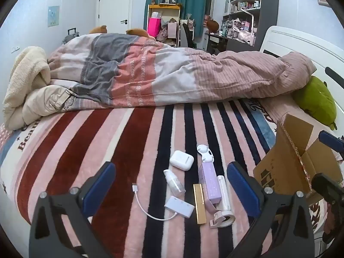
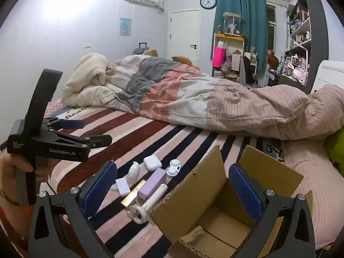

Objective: Organize rigid objects
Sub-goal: 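Move the right tool toward the row of items on the bed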

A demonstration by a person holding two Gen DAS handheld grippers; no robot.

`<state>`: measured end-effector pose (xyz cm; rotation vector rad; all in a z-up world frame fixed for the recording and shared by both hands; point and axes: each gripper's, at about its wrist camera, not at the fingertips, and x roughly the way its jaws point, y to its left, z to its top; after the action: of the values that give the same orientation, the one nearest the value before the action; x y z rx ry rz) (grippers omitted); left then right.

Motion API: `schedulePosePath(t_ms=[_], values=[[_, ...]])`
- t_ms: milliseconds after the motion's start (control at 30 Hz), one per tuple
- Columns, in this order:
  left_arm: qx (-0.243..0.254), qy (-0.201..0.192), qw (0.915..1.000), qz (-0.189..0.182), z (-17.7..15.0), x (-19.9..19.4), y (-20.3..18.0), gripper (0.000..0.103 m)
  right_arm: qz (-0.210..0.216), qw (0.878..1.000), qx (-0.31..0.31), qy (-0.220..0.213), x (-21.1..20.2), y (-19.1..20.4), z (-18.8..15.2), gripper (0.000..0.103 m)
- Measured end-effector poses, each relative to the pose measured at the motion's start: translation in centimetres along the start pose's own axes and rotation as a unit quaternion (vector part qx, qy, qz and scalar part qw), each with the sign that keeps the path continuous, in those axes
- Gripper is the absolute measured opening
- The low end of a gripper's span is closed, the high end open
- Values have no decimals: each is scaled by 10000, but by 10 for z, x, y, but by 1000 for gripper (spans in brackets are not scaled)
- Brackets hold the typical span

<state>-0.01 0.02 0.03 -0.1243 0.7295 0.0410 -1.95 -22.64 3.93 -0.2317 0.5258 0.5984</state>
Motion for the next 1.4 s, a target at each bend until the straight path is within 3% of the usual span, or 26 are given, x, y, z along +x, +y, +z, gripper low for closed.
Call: schedulePosePath(t_ms=[500, 700, 1033, 1200, 1400], values=[[199, -89, 9997, 82, -3, -3, -7, 103, -147, 9992, -286, 238, 11, 19, -3, 103], [234, -111, 9997, 39, -3, -5, -9, 103, -199, 9994, -181, 224, 13, 14, -4, 103], [162, -85, 9998, 112, -5, -3, -7, 103, 90, 9996, 148, 219, 10, -3, -5, 103], [179, -89, 9997, 107, -4, -3, -6, 103, -156, 9997, 43, 175, 8, -3, -3, 103], [173, -71, 9998, 91, -5, -2, -5, 103, -113, 9996, 58, 236, 6, -4, -4, 103]])
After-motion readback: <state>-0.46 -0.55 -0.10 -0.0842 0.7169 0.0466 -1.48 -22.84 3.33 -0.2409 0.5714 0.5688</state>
